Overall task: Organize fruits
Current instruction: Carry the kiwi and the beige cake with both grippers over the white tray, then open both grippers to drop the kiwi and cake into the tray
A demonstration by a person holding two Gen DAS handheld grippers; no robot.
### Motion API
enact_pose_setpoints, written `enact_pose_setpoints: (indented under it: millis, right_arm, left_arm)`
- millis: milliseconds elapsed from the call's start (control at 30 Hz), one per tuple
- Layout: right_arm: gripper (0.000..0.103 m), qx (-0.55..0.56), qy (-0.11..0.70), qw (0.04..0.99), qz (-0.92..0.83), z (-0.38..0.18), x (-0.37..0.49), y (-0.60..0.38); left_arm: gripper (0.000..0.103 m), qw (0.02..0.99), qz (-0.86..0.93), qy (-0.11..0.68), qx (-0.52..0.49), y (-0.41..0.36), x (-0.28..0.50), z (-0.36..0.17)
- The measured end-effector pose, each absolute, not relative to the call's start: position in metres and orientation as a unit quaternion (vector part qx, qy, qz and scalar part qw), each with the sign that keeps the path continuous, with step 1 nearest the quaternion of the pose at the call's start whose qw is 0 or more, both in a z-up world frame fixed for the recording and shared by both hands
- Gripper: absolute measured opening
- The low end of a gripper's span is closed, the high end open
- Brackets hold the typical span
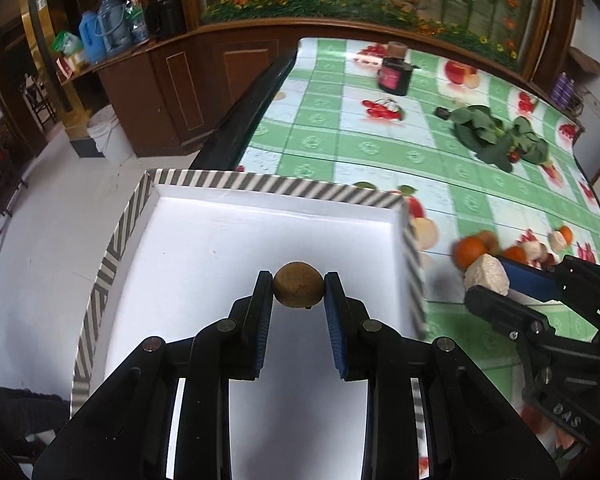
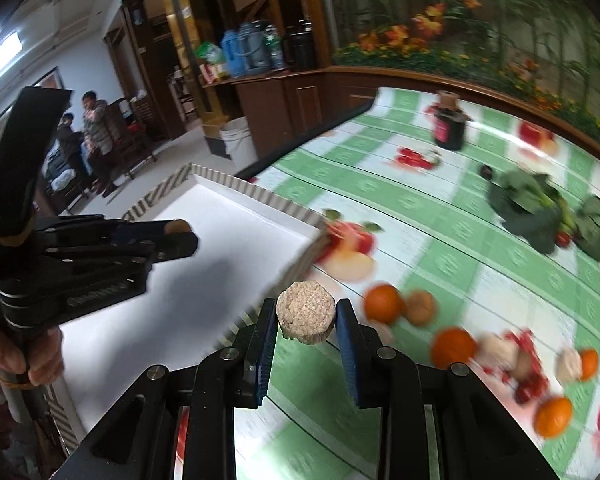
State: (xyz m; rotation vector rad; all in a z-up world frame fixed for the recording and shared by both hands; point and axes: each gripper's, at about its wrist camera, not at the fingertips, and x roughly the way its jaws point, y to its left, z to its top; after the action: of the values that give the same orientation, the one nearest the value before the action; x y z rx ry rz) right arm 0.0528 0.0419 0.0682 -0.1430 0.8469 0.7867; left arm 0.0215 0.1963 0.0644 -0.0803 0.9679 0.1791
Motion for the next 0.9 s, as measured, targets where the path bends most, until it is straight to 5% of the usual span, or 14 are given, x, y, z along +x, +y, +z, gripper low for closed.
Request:
enact_pose_setpoints:
  millis: [800, 900]
  right_arm:
    - [0.029, -0.13, 0.421, 0.803, 0.402, 0.034, 0.093, 0.129]
    - [0.037, -0.128, 0.422, 0.8, 0.408, 0.035, 0.092, 0.131]
  left_arm:
    - [0.026, 0.858, 0.119, 0.495, -0.075, 0.242, 0.042, 0.03]
    - [0.027, 0.857, 0.122, 0.494, -0.077, 0.244, 0.043, 0.029]
